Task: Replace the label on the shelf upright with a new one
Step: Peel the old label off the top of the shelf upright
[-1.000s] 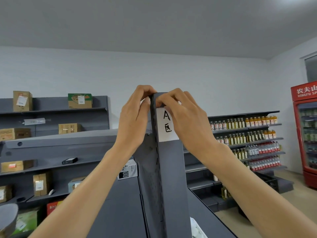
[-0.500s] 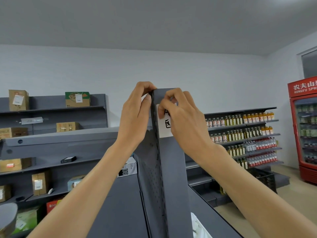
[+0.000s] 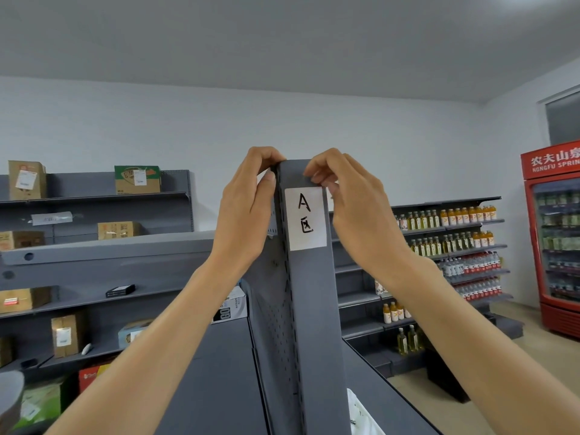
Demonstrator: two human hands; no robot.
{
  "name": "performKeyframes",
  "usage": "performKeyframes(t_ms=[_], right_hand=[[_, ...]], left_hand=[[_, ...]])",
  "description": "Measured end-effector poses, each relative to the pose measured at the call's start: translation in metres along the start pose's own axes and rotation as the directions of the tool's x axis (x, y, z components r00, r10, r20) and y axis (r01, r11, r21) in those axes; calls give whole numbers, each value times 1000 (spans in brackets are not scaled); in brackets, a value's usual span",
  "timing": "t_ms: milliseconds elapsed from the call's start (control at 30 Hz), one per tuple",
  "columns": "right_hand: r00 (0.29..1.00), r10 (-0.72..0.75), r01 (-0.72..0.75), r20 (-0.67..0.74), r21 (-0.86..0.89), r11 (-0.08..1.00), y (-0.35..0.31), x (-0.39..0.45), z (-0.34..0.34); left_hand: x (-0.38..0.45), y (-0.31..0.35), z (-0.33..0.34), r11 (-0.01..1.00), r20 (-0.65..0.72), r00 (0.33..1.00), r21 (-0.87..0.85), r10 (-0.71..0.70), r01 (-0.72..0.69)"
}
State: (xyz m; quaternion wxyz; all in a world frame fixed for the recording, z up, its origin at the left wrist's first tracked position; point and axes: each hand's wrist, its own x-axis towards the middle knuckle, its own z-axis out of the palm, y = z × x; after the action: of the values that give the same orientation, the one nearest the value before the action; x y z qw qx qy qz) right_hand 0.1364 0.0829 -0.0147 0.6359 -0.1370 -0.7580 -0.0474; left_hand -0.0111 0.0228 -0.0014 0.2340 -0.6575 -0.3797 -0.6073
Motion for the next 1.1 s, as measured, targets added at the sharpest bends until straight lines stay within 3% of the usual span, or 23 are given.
performKeyframes(t_ms=[400, 767, 1100], right_hand=[[999, 10, -14, -46, -88, 996, -3, 2, -1], [998, 64, -65, 16, 43, 997, -2, 1, -10], [1000, 23, -22, -4, 16, 1000, -4, 0, -1]], left_hand=[[0, 0, 0, 1000, -2, 1000, 10, 3, -3], [0, 0, 0, 1000, 5, 1000, 20, -4, 4], [-1, 0, -1, 1000, 6, 1000, 19, -3, 3]])
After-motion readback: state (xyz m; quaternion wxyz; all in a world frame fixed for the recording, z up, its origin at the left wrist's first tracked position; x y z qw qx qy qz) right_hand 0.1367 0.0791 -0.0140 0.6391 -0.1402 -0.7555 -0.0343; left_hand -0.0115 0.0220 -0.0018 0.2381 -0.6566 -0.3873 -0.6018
